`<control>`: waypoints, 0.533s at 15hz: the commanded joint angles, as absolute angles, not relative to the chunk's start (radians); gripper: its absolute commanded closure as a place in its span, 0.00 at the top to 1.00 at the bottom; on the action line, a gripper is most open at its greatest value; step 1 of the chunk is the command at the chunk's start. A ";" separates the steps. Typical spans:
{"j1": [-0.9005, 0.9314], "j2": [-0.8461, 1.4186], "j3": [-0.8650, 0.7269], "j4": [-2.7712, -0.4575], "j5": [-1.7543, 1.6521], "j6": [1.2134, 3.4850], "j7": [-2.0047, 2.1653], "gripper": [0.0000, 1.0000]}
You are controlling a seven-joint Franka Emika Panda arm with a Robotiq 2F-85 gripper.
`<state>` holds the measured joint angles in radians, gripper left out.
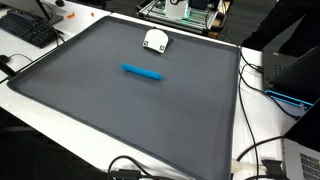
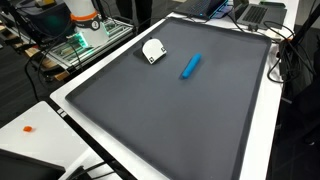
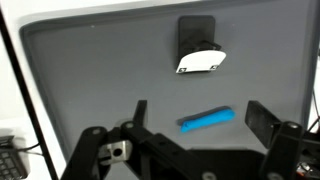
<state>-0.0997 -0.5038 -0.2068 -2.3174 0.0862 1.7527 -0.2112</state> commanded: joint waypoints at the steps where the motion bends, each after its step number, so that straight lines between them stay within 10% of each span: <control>1: -0.097 -0.500 -0.160 -2.388 0.206 1.731 -0.050 1.00; 8: -0.110 -0.468 -0.057 -2.519 0.360 1.799 0.293 1.00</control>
<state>-0.0952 -0.4648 -0.0940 -2.4570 0.3007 1.7507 0.1643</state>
